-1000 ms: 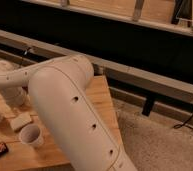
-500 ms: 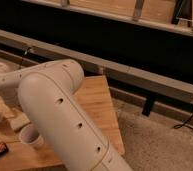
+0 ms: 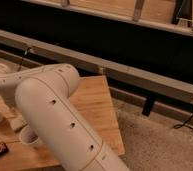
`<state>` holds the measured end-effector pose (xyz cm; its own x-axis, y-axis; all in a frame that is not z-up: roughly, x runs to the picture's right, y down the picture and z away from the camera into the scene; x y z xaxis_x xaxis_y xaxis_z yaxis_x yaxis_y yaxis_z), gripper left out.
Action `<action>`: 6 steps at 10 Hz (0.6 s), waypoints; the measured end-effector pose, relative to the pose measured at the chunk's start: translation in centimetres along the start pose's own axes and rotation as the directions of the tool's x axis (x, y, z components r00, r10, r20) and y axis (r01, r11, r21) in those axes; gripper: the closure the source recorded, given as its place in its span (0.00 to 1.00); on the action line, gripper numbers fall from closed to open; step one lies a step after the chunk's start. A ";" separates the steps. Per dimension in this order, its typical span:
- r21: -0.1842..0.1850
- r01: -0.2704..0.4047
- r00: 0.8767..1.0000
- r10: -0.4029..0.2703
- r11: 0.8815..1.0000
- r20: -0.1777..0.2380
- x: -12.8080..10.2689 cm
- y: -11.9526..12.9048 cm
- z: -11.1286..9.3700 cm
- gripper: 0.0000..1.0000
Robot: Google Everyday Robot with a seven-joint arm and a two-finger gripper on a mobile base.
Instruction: Push the ceramic bowl across the table
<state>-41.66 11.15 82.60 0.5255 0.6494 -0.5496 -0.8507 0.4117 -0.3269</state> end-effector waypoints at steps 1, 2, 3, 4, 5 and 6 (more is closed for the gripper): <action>-0.005 -0.002 1.000 0.003 1.000 0.007 -0.5 -0.1 0.1 0.35; -0.006 -0.004 1.000 0.004 1.000 0.010 -0.8 -0.2 0.2 0.35; -0.005 -0.003 1.000 0.003 1.000 0.012 -1.0 -0.3 0.3 0.35; 0.001 0.001 1.000 -0.001 1.000 0.013 -1.3 -0.3 0.6 0.35; 0.005 0.006 1.000 -0.006 1.000 0.013 -1.5 -0.2 0.7 0.35; 0.011 0.012 1.000 -0.012 1.000 0.013 -1.7 -0.2 0.8 0.35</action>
<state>-42.42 10.49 84.23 0.5356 0.6528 -0.5358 -0.8443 0.4261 -0.3249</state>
